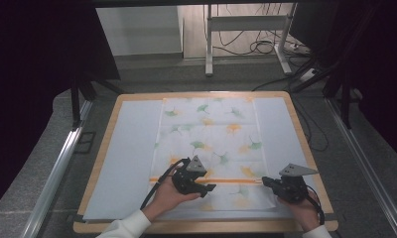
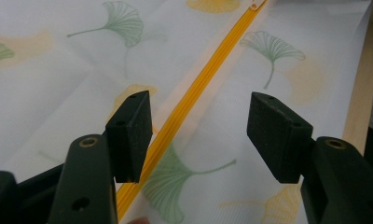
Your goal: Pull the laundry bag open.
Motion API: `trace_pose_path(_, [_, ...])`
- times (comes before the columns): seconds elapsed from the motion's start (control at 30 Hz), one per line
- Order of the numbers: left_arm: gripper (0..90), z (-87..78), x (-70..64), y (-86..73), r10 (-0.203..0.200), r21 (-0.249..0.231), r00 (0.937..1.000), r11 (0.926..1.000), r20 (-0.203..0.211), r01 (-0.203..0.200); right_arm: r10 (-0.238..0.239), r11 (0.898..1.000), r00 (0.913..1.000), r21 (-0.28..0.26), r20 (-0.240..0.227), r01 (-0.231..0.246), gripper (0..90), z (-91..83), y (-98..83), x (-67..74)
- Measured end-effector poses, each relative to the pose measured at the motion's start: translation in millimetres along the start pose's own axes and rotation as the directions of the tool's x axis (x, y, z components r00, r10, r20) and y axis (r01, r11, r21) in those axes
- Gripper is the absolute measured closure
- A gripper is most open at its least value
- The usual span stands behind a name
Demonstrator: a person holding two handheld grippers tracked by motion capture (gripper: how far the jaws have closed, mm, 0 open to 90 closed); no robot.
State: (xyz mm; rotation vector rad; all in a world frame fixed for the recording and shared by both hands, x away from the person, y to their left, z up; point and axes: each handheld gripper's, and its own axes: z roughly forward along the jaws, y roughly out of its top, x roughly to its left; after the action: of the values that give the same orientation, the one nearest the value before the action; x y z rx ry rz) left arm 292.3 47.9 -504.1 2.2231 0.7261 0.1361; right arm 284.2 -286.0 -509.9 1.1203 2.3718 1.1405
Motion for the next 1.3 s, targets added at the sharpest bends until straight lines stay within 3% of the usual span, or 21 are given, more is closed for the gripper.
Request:
trace_pose_path(0.2, [40.1, 5.0, -1.2, 6.6, -0.040, -0.004, 0.9991, 0.9992, 0.017, 0.040, 0.003, 1.000, 0.9999, 0.010, 0.011, -0.003, 88.8, -0.3, -2.0, -3.6])
trace_pose_path(0.47, [39.6, 26.4, -11.8, 19.4, -0.025, 0.037, 0.9985, 0.9991, 0.048, 0.023, 0.004, 1.000, 0.9993, 0.028, 0.036, -0.005, 88.7, 2.0, -4.1, -7.2])
trace_pose_path(0.67, [39.8, 31.0, -12.7, 23.4, -0.031, 0.038, 0.9979, 0.9988, 0.057, 0.029, 0.006, 1.000, 0.9991, 0.030, 0.041, -0.007, 88.7, 2.8, -4.7, -8.5])
trace_pose_path(0.73, [43.8, 31.9, -13.4, 24.7, -0.019, 0.040, 0.9961, 0.9991, 0.086, 0.016, 0.009, 1.000, 0.9991, 0.029, 0.040, -0.010, 88.7, 3.0, -4.5, -8.8])
trace_pose_path(0.83, [43.6, 33.7, -14.6, 27.3, -0.001, 0.040, 0.9972, 0.9992, 0.075, -0.002, 0.010, 0.999, 0.9991, 0.031, 0.042, -0.011, 88.6, 3.2, -4.6, -9.1])
trace_pose_path(1.03, [40.3, 38.1, -12.8, 37.0, -0.019, 0.061, 0.9952, 0.9981, 0.096, 0.013, 0.006, 1.000, 0.9991, 0.026, 0.041, -0.007, 88.4, 4.0, -3.7, -9.8])
trace_pose_path(1.3, [36.3, 47.0, -20.6, 47.5, -0.030, 0.046, 0.9952, 0.9986, 0.093, 0.025, 0.004, 1.000, 0.9994, 0.024, 0.034, -0.005, 88.2, 8.1, 1.2, -11.0])
